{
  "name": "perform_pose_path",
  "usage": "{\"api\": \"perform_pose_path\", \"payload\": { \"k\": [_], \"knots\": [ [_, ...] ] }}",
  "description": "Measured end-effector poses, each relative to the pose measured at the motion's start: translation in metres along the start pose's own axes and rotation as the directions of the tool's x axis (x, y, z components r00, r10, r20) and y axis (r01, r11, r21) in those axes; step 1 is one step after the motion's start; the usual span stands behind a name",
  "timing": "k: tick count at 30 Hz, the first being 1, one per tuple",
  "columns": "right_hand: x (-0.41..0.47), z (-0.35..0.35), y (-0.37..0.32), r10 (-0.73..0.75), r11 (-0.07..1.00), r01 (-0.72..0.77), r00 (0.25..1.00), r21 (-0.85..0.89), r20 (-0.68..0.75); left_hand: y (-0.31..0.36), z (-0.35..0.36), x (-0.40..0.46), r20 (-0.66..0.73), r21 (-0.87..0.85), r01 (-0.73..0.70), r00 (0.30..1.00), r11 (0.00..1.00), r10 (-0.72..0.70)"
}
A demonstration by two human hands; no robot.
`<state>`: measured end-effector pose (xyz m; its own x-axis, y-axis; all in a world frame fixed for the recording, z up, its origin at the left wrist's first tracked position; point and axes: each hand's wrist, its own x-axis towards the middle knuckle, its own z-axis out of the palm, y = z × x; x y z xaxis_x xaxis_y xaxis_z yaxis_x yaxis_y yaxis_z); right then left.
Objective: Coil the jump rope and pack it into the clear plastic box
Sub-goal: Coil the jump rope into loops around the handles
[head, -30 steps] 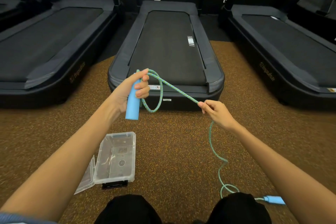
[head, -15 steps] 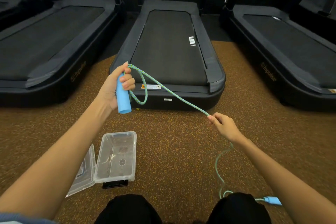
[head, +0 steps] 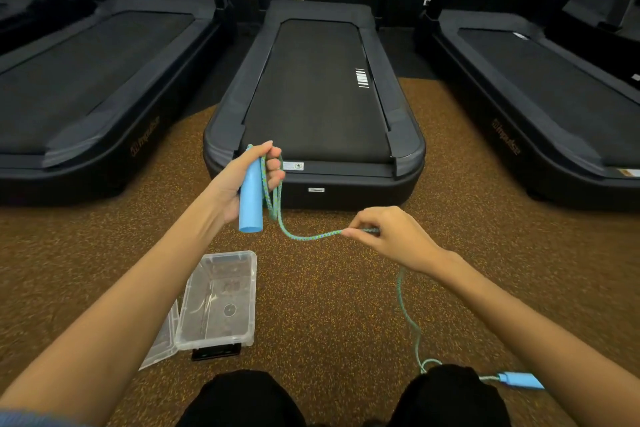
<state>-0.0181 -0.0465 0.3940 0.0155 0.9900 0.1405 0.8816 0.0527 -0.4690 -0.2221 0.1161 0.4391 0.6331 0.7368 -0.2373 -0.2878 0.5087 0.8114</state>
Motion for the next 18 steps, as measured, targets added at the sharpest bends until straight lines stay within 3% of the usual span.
{"api": "perform_pose_path", "payload": {
  "k": [5, 10, 18],
  "knots": [
    [0.010, -0.011, -0.021, -0.105, 0.991, 0.103, 0.994, 0.086, 0.017, -0.016, 0.013, 0.001, 0.048, 0.056, 0.037, 0.998, 0.998, -0.039],
    [0.024, -0.020, -0.034, -0.139, 0.977, 0.147, 0.989, 0.155, -0.058, -0.030, 0.030, -0.006, 0.112, 0.234, 0.106, 0.985, 0.967, -0.135],
    [0.037, -0.029, -0.032, -0.026, 0.937, 0.094, 0.979, 0.336, -0.202, -0.042, 0.046, -0.013, 0.192, 0.353, 0.146, 0.956, 0.924, -0.224]
  ]
}}
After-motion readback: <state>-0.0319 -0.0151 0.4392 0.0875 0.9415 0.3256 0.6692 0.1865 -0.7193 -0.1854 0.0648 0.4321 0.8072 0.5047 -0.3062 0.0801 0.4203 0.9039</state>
